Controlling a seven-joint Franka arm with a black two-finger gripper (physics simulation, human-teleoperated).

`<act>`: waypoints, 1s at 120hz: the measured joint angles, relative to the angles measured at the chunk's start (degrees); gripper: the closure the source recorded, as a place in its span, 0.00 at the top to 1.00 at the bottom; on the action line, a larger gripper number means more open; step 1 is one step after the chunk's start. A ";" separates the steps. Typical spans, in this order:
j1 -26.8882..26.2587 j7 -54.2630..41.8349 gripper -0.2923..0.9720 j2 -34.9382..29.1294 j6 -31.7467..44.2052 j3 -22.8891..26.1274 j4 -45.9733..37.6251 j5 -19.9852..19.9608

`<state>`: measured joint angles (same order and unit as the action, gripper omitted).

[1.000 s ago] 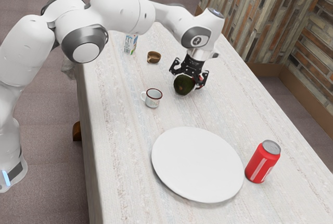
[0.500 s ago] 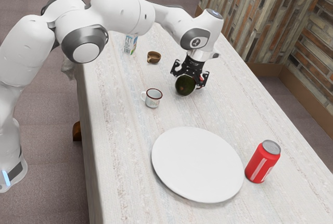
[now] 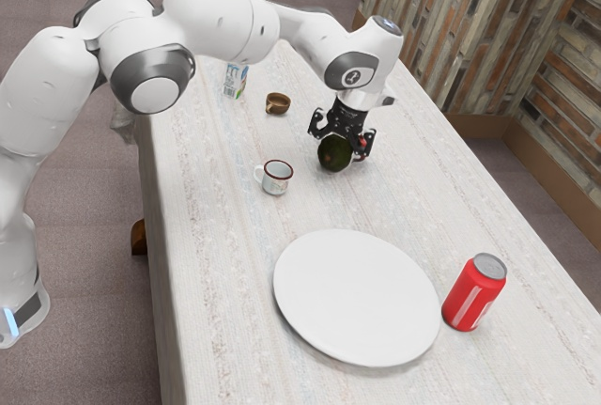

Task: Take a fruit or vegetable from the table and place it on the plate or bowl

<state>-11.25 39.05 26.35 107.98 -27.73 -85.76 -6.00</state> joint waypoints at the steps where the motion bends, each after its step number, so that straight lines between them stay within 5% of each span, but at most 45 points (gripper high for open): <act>1: 0.00 -0.03 0.41 -0.01 -0.01 0.00 0.00 0.03; 62: -0.01 -2.15 0.37 -2.20 -1.66 2.31 0.65 0.69; 84: -0.02 -2.54 0.37 -11.43 -6.05 4.67 4.18 0.06; 120: -0.37 -2.58 0.36 -17.49 -13.87 32.44 4.34 2.38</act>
<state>-11.62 36.47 8.86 94.10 4.71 -81.43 -3.62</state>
